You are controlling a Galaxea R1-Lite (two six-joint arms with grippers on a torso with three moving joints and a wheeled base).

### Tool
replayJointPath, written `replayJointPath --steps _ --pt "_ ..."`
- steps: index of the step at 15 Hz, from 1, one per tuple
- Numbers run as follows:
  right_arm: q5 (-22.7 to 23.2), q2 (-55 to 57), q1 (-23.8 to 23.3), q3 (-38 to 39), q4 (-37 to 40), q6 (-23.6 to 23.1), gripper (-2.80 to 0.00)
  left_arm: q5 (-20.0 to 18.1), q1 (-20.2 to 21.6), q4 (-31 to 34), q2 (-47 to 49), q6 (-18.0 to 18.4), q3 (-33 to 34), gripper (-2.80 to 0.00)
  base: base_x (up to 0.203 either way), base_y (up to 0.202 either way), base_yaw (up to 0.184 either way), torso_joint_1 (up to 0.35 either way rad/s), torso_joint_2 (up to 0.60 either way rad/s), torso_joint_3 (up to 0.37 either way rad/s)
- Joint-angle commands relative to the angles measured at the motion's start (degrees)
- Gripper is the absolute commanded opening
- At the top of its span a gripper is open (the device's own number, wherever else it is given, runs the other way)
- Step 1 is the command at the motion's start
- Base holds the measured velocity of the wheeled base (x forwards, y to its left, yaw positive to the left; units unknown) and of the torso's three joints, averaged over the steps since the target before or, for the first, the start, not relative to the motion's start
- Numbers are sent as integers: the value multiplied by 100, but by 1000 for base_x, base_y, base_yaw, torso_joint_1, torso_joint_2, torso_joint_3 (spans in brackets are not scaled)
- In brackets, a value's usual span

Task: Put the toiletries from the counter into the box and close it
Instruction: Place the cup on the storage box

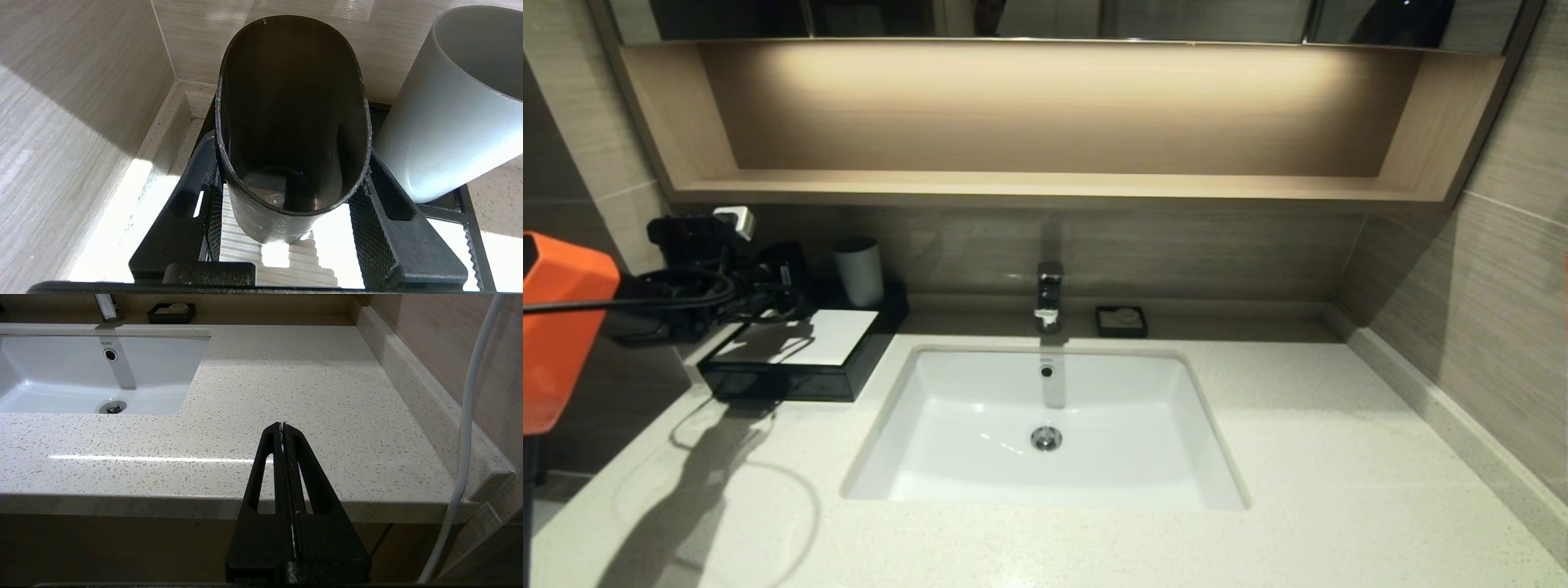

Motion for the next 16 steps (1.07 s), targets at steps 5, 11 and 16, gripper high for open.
replayJointPath --steps 5,11,16 --pt "1 0 1 9 -3 0 -280 -2 9 -21 108 2 -123 -280 0 0 0 0 0 0" --pt "1 0 1 1 -3 0 -280 6 7 -24 117 10 -142 -280 0 0 0 0 0 0" --pt "1 -3 1 6 -3 0 -280 6 10 -92 126 45 -142 0 0 0 0 0 0 0"
